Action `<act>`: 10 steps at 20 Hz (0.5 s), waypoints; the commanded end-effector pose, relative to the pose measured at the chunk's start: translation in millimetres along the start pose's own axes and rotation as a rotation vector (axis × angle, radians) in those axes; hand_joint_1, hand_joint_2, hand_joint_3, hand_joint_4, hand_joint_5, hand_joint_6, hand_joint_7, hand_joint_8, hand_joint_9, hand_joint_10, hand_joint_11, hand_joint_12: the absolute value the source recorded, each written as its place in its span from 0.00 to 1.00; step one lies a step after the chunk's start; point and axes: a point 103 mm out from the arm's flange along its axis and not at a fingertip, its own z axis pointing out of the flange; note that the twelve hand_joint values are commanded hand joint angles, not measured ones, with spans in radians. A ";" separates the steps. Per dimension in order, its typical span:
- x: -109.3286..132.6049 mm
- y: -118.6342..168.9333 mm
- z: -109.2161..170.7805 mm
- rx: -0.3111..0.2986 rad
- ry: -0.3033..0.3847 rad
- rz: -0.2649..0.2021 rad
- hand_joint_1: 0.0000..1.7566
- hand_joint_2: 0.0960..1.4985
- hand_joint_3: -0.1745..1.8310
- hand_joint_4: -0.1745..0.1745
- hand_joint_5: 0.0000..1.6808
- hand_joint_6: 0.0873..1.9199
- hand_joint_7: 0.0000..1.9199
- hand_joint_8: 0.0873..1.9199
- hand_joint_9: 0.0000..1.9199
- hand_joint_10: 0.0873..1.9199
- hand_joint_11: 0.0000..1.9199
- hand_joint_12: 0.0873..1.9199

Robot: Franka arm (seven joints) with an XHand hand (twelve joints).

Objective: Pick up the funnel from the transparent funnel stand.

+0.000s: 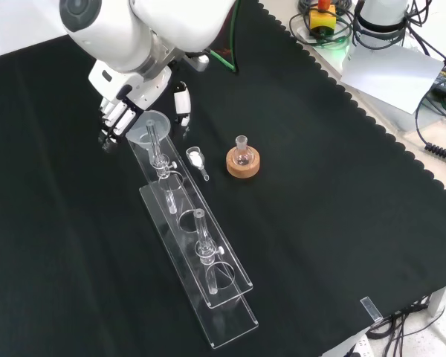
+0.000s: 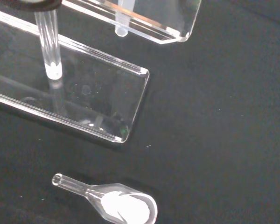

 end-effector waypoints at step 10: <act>-1.1 -1.4 -0.2 0.005 -0.078 0.015 0.39 0.42 0.33 0.44 0.18 0.00 0.05 0.33 0.22 0.34 0.21 0.75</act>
